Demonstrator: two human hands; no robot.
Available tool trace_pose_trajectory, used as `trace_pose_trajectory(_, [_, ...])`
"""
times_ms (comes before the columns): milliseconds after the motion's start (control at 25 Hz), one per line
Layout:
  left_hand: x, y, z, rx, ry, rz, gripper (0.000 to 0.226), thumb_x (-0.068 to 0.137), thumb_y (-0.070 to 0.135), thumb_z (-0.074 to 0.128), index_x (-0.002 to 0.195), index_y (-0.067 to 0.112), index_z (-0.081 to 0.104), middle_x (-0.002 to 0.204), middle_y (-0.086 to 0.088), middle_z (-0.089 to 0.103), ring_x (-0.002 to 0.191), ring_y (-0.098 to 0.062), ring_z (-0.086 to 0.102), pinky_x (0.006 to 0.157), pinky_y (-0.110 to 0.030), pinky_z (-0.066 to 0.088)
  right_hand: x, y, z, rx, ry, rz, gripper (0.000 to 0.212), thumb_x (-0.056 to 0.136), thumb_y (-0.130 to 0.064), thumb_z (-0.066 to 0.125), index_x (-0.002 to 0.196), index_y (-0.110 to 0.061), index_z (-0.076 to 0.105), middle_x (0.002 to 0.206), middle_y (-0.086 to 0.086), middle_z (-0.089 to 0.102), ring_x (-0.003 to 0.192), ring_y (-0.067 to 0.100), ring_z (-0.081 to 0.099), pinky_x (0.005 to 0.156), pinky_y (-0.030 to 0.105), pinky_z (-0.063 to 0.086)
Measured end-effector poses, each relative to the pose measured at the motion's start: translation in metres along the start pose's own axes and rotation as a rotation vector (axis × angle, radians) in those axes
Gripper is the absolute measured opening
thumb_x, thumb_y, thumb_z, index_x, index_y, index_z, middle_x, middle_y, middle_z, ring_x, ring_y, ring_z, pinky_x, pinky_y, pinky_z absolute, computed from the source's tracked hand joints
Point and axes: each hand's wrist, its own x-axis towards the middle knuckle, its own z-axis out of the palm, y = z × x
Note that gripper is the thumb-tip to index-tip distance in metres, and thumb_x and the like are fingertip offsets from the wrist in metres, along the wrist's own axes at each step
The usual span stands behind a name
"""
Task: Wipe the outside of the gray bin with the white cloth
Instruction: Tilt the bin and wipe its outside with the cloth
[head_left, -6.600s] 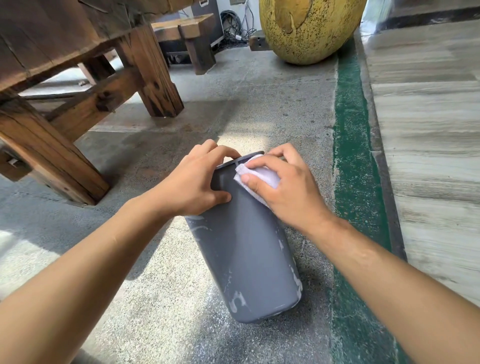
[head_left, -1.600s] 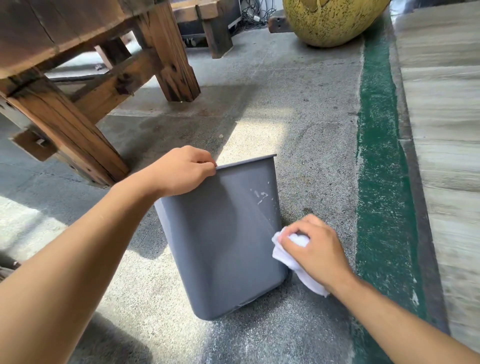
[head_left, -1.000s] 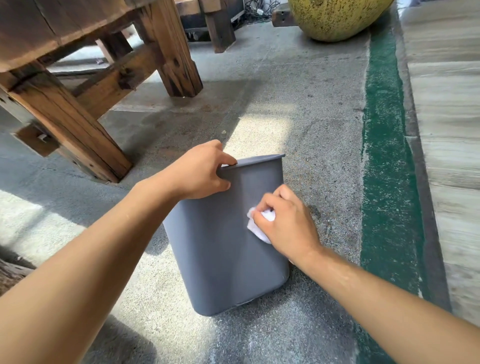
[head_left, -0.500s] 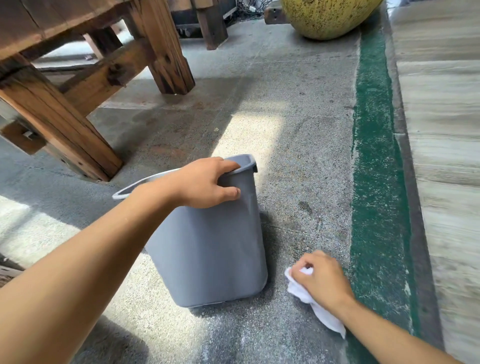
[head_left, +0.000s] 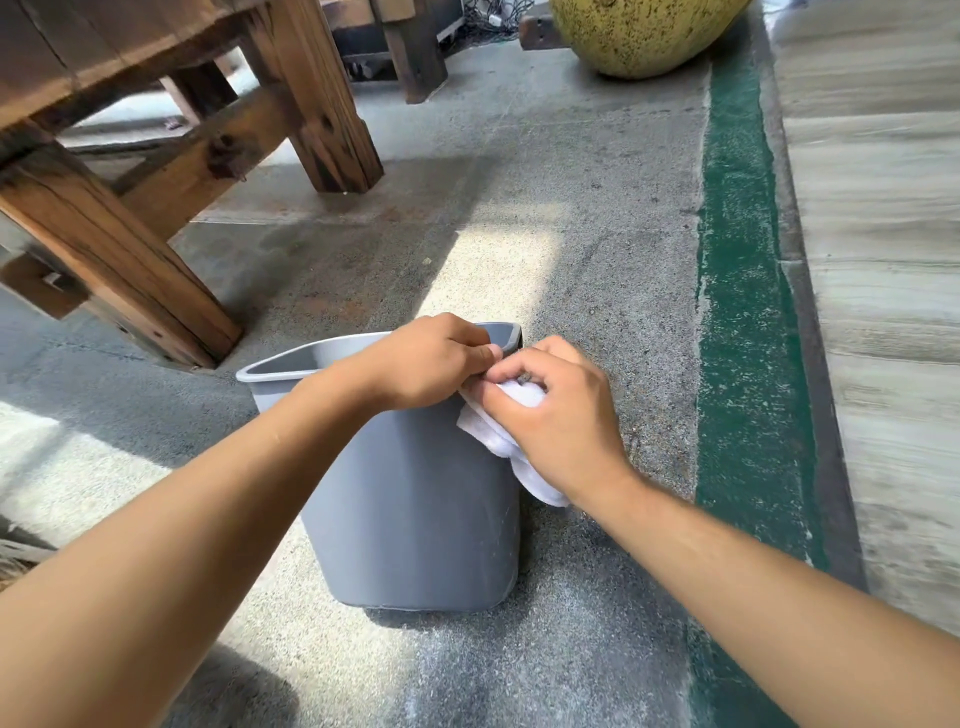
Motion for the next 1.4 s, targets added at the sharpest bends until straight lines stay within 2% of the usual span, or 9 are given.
trace_pose_trajectory(120, [-0.001,-0.006,-0.002,-0.131,0.002,-0.008,0.04,0.097,0.03,0.058,0.062,0.016,0.045,0.061,0.002,0.043,0.063,-0.019,0.037,0.059,-0.033,0.029,-0.001,-0.003,0.022,-0.064,0.058,-0.085,0.02,0.077,-0.034,0.083,0.072,-0.021,0.07,0.083,-0.001,0.055,0.074,0.016,0.059,0.07,0.035,0.05])
trace_pose_trajectory(240, [-0.003,-0.009,-0.005,-0.128,0.027,-0.028,0.042,0.101,0.032,0.056,0.064,0.016,0.044,0.063,0.002,0.042,0.059,-0.017,0.035,0.059,-0.034,0.028,-0.015,0.006,0.03,-0.125,0.035,-0.095,0.019,0.081,-0.036,0.077,0.074,-0.023,0.065,0.087,-0.005,0.052,0.075,0.014,0.058,0.068,0.038,0.05])
trace_pose_trajectory(480, [-0.011,-0.023,-0.01,-0.169,0.065,-0.033,0.044,0.104,0.034,0.053,0.071,0.007,0.045,0.063,0.005,0.033,0.05,-0.01,0.029,0.054,-0.032,0.024,-0.094,0.07,0.032,-0.24,-0.322,-0.036,0.009,0.087,-0.037,0.07,0.084,-0.029,0.067,0.096,-0.017,0.048,0.08,0.006,0.059,0.068,0.036,0.055])
trace_pose_trajectory(600, [-0.019,-0.037,-0.022,-0.241,0.103,-0.055,0.044,0.104,0.035,0.054,0.076,0.001,0.047,0.065,0.002,0.032,0.051,-0.01,0.028,0.048,-0.026,0.022,-0.128,0.102,0.031,-0.405,-0.455,-0.016,0.013,0.091,-0.043,0.066,0.089,-0.03,0.066,0.099,-0.016,0.048,0.077,0.005,0.055,0.064,0.029,0.053])
trace_pose_trajectory(680, [-0.025,-0.05,-0.032,-0.293,0.139,-0.071,0.044,0.103,0.037,0.055,0.069,0.01,0.046,0.062,0.005,0.033,0.05,-0.01,0.028,0.046,-0.025,0.021,-0.143,0.117,0.029,-0.488,-0.593,0.03,0.017,0.093,-0.047,0.062,0.093,-0.03,0.066,0.101,-0.017,0.048,0.076,0.003,0.052,0.062,0.013,0.041])
trace_pose_trajectory(800, [-0.037,-0.068,-0.045,-0.408,0.187,-0.076,0.044,0.101,0.035,0.057,0.071,0.005,0.046,0.067,-0.001,0.04,0.06,-0.014,0.037,0.057,-0.027,0.027,-0.143,0.131,0.022,-0.495,-0.694,0.143,0.016,0.092,-0.049,0.065,0.092,-0.033,0.064,0.097,-0.02,0.046,0.078,0.0,0.052,0.063,0.009,0.037])
trace_pose_trajectory(920, [-0.04,-0.079,-0.051,-0.427,0.244,-0.09,0.053,0.098,0.039,0.057,0.084,-0.011,0.045,0.077,-0.008,0.04,0.067,-0.018,0.036,0.063,-0.03,0.028,-0.116,0.127,0.014,-0.412,-0.551,0.246,0.013,0.087,-0.041,0.073,0.083,-0.03,0.066,0.093,-0.018,0.05,0.083,0.003,0.058,0.071,0.018,0.048])
trace_pose_trajectory(1200, [-0.028,-0.061,-0.046,-0.351,0.263,-0.024,0.053,0.1,0.043,0.053,0.084,-0.008,0.05,0.074,-0.007,0.04,0.066,-0.019,0.035,0.062,-0.032,0.028,-0.054,0.074,-0.006,-0.098,-0.095,0.283,0.013,0.079,-0.027,0.082,0.072,-0.031,0.072,0.089,-0.01,0.06,0.081,0.0,0.06,0.07,0.018,0.044])
trace_pose_trajectory(1400, [-0.019,-0.048,-0.038,-0.489,0.288,0.05,0.037,0.107,0.024,0.047,0.072,0.013,0.05,0.056,0.015,0.044,0.049,0.0,0.035,0.048,-0.017,0.029,-0.006,0.03,-0.04,0.063,0.086,0.214,0.011,0.078,-0.033,0.084,0.076,-0.026,0.076,0.094,-0.006,0.067,0.081,0.003,0.066,0.078,0.021,0.051])
